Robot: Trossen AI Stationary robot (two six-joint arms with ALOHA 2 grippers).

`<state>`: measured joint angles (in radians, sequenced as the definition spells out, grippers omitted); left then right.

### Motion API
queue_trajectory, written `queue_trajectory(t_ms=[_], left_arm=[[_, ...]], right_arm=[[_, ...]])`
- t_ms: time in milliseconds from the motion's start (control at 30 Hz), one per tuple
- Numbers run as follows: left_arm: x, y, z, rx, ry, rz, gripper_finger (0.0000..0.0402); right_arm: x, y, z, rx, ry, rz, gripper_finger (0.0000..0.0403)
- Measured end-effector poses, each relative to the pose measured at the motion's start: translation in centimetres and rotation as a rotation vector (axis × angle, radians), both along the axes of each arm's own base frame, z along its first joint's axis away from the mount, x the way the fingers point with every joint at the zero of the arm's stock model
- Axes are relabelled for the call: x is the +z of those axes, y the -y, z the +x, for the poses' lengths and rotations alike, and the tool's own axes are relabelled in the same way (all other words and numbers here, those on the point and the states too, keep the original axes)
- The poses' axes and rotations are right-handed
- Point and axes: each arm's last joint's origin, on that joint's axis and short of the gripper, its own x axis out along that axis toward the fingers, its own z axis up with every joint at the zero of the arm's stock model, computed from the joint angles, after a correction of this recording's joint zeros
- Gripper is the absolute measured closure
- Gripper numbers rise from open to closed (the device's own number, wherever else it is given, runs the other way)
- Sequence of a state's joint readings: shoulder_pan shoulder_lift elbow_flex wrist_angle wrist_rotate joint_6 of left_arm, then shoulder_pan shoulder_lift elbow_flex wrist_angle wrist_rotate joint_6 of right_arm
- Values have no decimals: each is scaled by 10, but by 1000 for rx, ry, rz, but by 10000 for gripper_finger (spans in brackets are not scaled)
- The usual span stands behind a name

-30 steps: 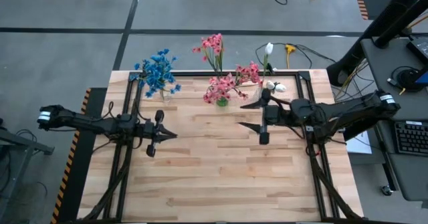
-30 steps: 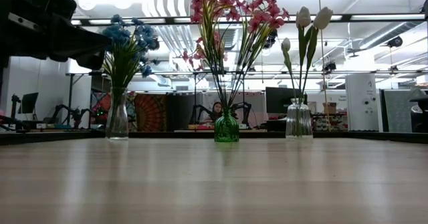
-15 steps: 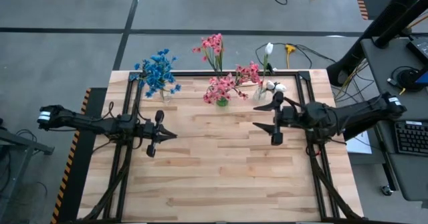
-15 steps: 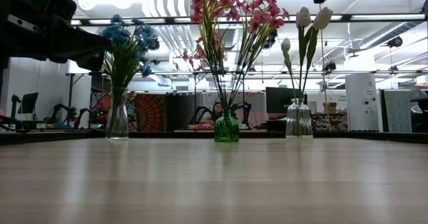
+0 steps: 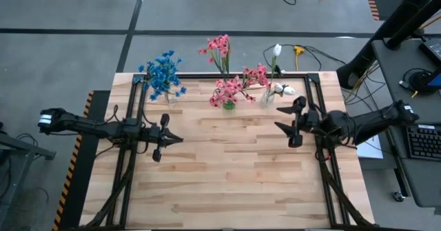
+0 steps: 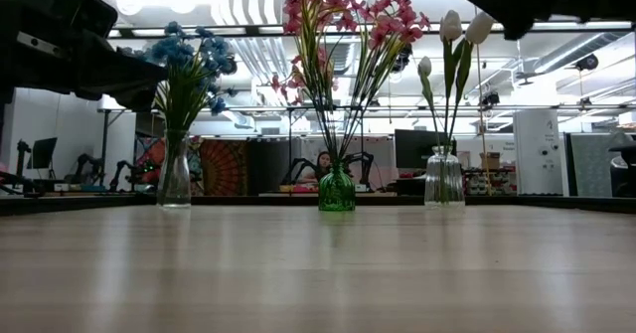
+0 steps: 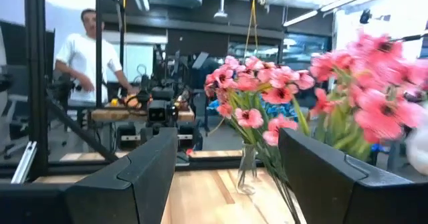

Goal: Sort flowers into vase by color
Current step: Return to Home Position

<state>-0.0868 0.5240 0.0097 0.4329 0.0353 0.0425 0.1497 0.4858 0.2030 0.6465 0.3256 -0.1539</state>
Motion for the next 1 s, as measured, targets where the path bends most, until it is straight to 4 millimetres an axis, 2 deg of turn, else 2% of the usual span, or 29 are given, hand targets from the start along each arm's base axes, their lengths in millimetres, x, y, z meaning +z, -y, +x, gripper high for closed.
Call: queue_trajectory(t_ms=[300,400,667,767,900,1000], left_arm=[[0,0,0,18,-5,-23,401],[-1,-2,1,87,-12,-29,401],[-9,-14,0,520,-59,-127,401],[-14,-15,1,554,-93,-179,401],[-21,-15,1,580,-157,-156,401],[-26,-14,2,558,-192,-222,401]], right_arm=[[-30,6,-28,-52,161,40,149],[-33,7,-29,-40,134,49,149],[-30,6,-33,-5,171,31,149],[-26,6,-38,32,213,20,149],[-28,7,-44,20,204,-2,149],[-29,7,-49,16,195,-5,149]])
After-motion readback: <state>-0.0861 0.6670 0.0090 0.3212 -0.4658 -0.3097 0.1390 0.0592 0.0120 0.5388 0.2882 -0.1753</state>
